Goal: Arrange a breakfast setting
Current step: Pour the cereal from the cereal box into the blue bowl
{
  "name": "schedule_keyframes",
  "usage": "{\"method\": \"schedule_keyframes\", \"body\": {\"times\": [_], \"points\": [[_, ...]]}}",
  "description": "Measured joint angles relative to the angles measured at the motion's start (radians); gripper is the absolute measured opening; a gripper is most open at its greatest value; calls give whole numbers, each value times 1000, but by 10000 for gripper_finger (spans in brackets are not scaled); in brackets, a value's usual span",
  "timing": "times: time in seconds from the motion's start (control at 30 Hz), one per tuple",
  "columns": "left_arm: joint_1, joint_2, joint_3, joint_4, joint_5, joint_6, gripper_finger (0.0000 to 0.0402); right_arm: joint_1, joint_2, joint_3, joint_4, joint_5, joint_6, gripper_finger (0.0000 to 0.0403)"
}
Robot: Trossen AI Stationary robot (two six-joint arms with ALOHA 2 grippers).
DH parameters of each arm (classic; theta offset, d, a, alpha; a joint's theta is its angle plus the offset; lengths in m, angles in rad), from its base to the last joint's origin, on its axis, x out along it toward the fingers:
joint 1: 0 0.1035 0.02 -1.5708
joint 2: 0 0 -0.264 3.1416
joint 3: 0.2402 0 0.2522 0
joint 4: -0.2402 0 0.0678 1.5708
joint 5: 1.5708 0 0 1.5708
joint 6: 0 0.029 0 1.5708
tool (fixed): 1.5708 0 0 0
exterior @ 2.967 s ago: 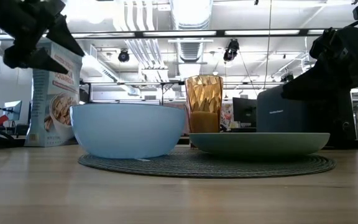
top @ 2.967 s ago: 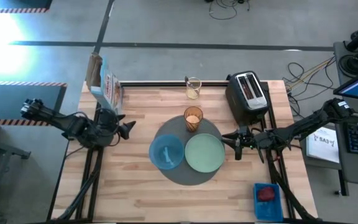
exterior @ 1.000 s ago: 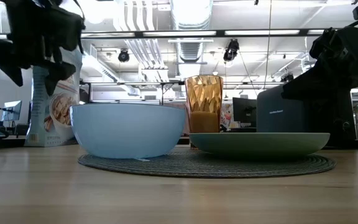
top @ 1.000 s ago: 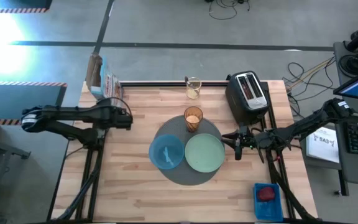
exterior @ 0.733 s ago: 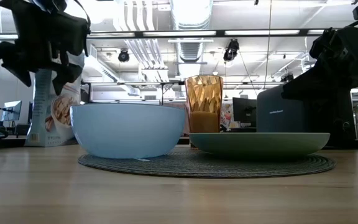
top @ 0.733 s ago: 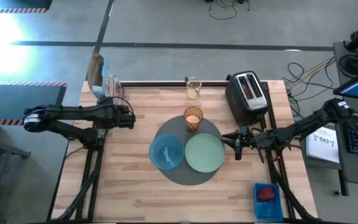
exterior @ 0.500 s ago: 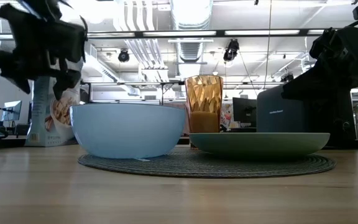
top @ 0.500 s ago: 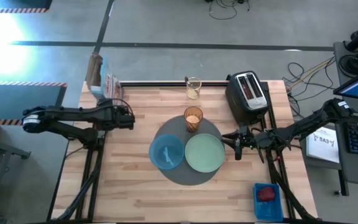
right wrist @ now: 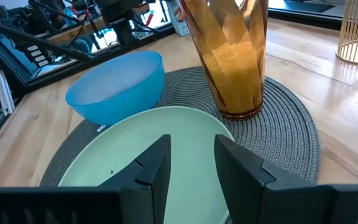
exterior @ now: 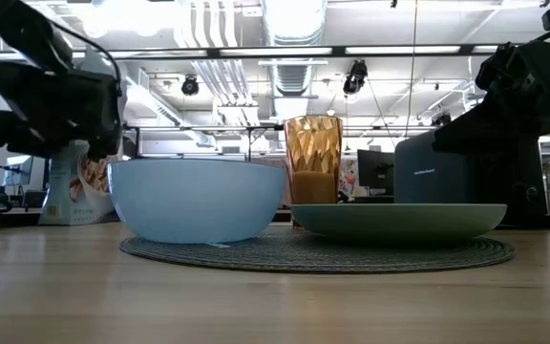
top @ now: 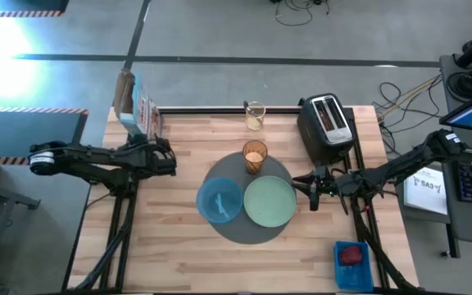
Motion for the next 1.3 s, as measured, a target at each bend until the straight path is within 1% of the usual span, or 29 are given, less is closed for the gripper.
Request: {"method": "schedule_keyframes", "body": {"times": [0.07,0.23,0.4,0.53,0.67,0.83,0.93,1.07,1.17,1.3], "points": [[0,0,-21,19,-40,0,345,0,0,0,0,0,0,114],[0,0,-35,39,-99,-27,345,0,0,0,0,0,0,114],[-1,0,-33,39,-207,-41,345,0,0,0,0,0,0,114],[3,0,-33,39,-216,-44,338,0,0,0,0,0,0,114],[28,0,-50,46,-218,-45,318,0,0,0,0,0,0,114],[74,0,-107,150,-244,-46,294,0,0,0,0,0,0,114],[78,0,-140,220,-267,-46,285,0,0,0,0,0,0,114],[78,0,-146,238,-271,-43,270,0,0,0,0,0,0,114],[77,0,-146,246,-273,-17,249,0,0,0,0,0,0,114],[77,0,-135,252,-265,27,207,0,0,0,0,0,0,114]]}}
